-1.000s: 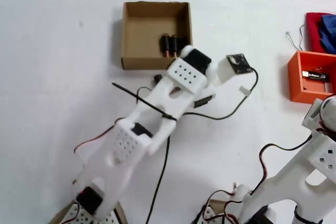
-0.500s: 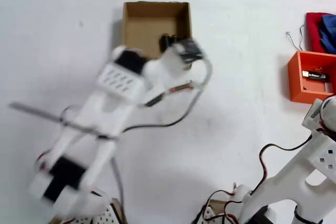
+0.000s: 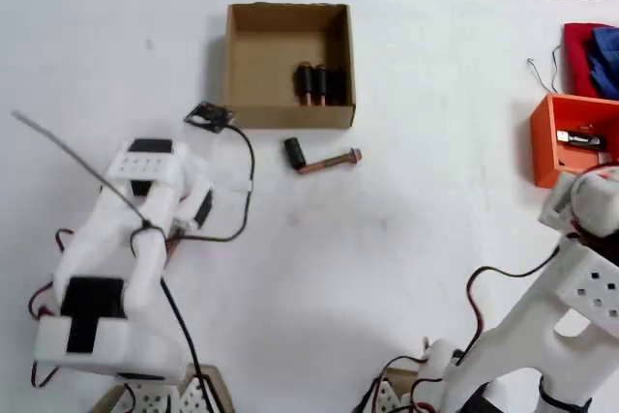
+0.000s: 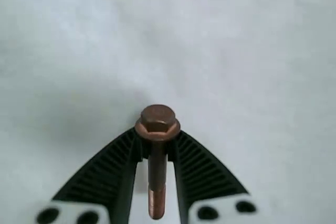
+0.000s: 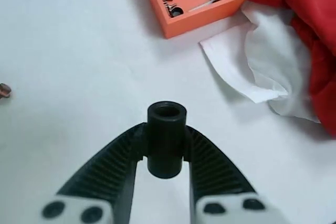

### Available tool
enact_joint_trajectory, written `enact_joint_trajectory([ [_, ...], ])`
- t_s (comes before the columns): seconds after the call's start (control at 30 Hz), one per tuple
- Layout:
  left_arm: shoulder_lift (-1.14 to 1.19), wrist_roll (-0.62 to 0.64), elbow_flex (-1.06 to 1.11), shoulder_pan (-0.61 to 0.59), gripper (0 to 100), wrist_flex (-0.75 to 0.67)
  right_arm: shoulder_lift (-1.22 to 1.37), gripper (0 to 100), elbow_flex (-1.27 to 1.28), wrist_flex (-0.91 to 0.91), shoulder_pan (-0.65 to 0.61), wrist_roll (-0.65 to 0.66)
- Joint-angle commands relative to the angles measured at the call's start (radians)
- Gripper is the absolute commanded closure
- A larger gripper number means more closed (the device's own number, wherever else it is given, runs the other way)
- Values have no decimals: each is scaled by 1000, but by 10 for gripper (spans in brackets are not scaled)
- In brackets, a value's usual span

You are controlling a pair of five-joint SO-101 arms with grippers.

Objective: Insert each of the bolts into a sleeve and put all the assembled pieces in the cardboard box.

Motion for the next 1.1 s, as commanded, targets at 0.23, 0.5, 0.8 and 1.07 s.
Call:
enact_joint_trajectory([
  [0.23,338,132,-433,-15,976,114,-338,975,318,-303,-398,-11],
  [0.5,502,172,-710,-11,974,258,-369,975,795,-782,-549,87],
  [0.8,594,107,-740,-3,809,282,-369,975,867,-851,-677,80],
  [1.07,605,103,-733,-2,854,316,-369,975,865,-849,-677,80],
])
